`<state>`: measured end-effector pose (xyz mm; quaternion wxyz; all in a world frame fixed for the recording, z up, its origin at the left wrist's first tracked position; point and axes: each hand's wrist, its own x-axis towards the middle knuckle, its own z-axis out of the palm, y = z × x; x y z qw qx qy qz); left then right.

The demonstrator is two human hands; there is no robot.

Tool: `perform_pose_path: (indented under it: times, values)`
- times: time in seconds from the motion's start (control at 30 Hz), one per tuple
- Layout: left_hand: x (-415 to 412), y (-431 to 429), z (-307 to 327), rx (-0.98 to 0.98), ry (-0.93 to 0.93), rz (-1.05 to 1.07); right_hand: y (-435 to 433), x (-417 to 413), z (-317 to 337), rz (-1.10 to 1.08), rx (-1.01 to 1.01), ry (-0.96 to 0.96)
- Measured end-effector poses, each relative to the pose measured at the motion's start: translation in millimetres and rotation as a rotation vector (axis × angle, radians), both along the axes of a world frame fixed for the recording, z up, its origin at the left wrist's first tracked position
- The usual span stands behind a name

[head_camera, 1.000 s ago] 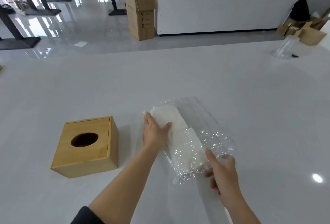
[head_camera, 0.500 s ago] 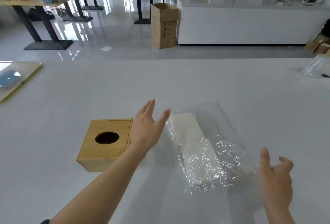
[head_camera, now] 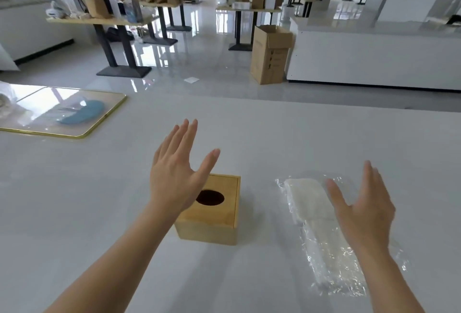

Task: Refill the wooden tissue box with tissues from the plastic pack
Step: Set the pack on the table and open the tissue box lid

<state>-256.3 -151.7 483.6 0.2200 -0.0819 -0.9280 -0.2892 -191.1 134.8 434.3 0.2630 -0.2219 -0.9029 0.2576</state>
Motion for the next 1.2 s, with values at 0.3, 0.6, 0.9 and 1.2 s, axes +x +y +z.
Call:
perform_pose_path:
  times: [0.3, 0.6, 0.9, 1.2]
  values:
    - [3, -55, -8, -0.031, -0.028, 0.021, -104, -30, 7, 0.293, 0.097, -0.036]
    - [-3, -81, -26, -0.043, -0.084, -0.033, -162, -38, 2, 0.397, 0.178, -0.094]
    - [-8, -88, -51, -0.066, -0.142, -0.201, -178, -39, -5, 0.553, 0.213, -0.205]
    - [-15, -91, -81, -0.3, -0.306, -0.605, -165, -35, -23, 0.85, 0.352, -0.475]
